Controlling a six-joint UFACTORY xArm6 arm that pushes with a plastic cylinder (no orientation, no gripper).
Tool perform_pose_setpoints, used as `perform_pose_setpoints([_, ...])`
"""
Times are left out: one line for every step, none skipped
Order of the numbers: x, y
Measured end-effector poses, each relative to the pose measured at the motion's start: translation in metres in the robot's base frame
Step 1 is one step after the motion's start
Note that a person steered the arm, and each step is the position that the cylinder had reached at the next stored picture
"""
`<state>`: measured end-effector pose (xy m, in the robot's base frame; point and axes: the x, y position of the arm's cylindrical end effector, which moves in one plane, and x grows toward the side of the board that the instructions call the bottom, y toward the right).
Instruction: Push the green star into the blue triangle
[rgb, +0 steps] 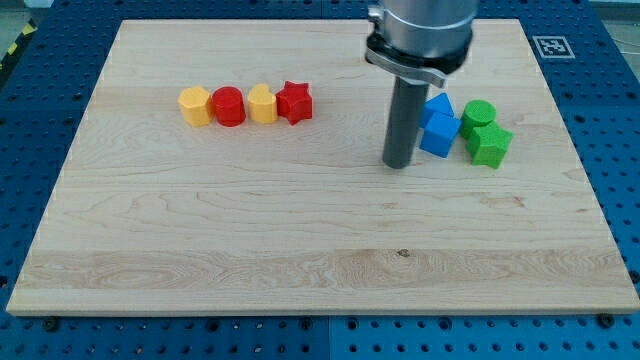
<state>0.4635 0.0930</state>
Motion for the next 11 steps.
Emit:
perform_pose_setpoints([0.017, 0.036])
perform_pose_setpoints([0.023, 0.078])
perform_pose_setpoints([0.04, 0.116])
perform_pose_setpoints([0.038, 0.129])
perform_pose_setpoints([0.018, 0.129])
perform_pose_setpoints([0.004, 0.129])
perform_pose_setpoints([-0.014, 0.126])
perform_pose_setpoints([-0.017, 0.094])
perform_pose_setpoints([-0.031, 0.074])
perform_pose_setpoints([-0.044, 0.06])
perform_pose_setpoints([-0.039, 0.062])
